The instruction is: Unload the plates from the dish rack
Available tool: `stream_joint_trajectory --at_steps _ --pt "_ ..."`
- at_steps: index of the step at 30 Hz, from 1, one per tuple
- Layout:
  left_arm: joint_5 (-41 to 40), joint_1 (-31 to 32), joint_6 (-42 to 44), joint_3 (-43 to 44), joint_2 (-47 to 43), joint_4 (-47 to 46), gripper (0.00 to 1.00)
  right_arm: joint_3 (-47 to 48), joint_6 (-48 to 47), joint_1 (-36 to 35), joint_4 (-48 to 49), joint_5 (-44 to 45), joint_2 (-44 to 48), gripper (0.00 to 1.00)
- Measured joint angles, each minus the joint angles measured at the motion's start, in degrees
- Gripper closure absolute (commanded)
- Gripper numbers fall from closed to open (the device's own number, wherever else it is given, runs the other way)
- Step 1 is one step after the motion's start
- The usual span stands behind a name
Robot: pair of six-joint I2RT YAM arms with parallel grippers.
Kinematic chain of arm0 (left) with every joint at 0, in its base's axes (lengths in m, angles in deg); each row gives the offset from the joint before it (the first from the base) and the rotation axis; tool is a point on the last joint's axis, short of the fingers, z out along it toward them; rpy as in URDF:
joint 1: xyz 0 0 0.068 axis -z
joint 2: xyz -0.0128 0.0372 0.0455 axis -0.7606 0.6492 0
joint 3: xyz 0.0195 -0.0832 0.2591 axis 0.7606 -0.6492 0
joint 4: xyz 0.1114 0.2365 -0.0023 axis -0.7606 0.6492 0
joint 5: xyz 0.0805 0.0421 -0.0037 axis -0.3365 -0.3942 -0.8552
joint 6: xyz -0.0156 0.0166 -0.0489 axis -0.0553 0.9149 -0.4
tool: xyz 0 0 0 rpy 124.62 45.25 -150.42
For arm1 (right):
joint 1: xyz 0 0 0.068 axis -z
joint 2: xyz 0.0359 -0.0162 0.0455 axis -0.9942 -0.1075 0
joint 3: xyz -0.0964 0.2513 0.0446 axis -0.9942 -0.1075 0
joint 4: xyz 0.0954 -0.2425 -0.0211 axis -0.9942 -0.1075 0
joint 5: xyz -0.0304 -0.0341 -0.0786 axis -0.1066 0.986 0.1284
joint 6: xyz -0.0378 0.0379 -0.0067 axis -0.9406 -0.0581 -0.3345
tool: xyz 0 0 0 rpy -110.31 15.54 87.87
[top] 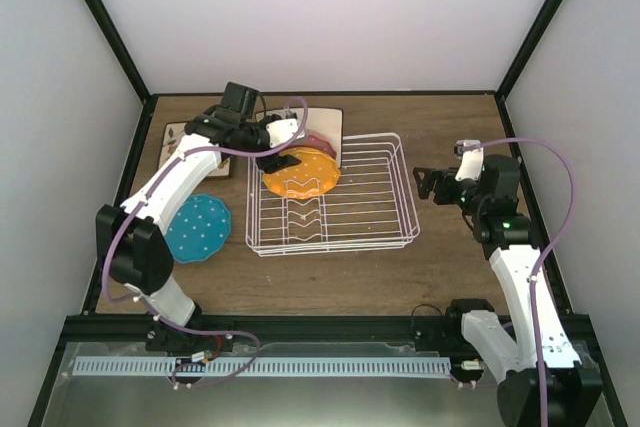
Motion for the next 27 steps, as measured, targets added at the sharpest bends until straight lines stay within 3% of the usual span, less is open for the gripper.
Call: stream_joint_trajectory --at_steps 5,10,19,22,27 --pt "-1.44 1.16 0.90 0.00 1.14 -0.74 0.31 0.00 0.02 0.00 0.00 0.13 0.24 0.00" --pt "-2.84 1.84 1.07 -0.02 2.93 -1.36 0.44 0.00 0.02 0.00 -0.04 0.50 0.24 0.00" --pt "-5.60 3.39 1.09 0.00 4.28 -2.97 0.85 0.00 0.00 0.00 -0.15 0.98 0.66 0.00" --pt "-8.48 3.91 3.21 0.00 4.52 -4.92 0.95 0.00 0.00 0.00 -0.28 1.03 0.68 0.00" --pt "-10.29 5.01 2.89 0.11 4.61 -5.33 0.96 0.00 0.00 0.00 -0.44 1.07 0.68 0.00"
